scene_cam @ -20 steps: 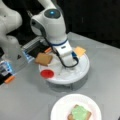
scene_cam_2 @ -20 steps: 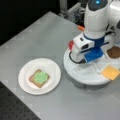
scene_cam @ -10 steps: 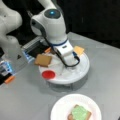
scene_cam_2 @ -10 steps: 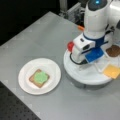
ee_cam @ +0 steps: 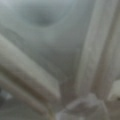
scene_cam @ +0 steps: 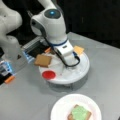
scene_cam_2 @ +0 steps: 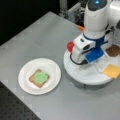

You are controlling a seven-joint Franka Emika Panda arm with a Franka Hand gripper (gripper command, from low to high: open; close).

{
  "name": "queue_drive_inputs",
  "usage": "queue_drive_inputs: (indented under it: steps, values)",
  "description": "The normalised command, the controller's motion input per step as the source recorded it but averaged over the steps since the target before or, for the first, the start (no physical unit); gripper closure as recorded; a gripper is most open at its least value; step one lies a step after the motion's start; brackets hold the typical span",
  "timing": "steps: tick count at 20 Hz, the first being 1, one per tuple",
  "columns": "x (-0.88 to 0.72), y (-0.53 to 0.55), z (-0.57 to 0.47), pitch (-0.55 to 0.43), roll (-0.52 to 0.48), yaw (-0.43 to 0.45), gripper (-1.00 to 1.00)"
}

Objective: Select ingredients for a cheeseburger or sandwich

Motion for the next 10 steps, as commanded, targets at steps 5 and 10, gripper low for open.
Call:
queue_drive_inputs:
  steps: [5, 10]
  values:
    - [-0.03, 0.1, -0.09, 0.109, 0.043, -0.054, -1.0]
    - [-0.07, 0.11, -0.01, 0.108, 0.012, -0.069, -1.0]
